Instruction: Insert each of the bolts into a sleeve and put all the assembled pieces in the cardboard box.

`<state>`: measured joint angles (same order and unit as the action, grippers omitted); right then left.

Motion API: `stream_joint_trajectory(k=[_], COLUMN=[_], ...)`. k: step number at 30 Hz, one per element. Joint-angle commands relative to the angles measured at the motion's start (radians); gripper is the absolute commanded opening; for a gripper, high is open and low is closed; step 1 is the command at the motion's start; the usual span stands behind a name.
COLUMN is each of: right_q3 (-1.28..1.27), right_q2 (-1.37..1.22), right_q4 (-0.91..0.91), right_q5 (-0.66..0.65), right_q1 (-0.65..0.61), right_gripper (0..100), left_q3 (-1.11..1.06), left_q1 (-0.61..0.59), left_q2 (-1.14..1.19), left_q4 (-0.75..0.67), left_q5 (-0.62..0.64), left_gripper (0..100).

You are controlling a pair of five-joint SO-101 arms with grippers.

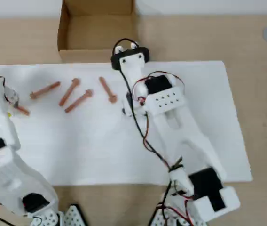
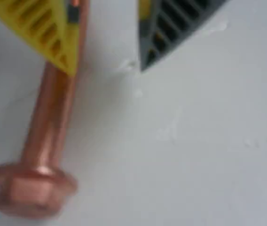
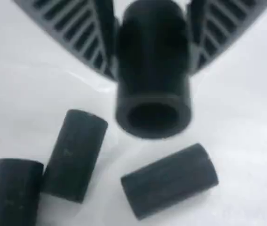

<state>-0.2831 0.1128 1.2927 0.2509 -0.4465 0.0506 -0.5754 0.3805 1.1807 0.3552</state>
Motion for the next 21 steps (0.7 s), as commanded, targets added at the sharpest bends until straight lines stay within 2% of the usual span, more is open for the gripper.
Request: stream_joint_trajectory(k=[1,7,14,21], right_q3=[0.053,0.036,-0.027,-0.027], right_q2=[0.059,0.059,0.059,0.059], right_q4=[-0.002,-0.003,-0.046,-0.046], right_q5=[-0.008,-0.015,-0.021,-0.021], right_q1=[-0.015,-0.015,-0.013,-0.012], right_gripper=[1.0,1.0,1.0,1.0], left_q3=[0.226,0.42,0.575,0.608], left_q1=[-0.009,0.0,0.035,0.11], left_q2=[0.085,0.189,0.191,0.2], left_q4=[0.061,0.157,0.298,0.305], left_q5=[0.011,0.011,-0.011,-0.043], left_gripper=[11,11,11,11])
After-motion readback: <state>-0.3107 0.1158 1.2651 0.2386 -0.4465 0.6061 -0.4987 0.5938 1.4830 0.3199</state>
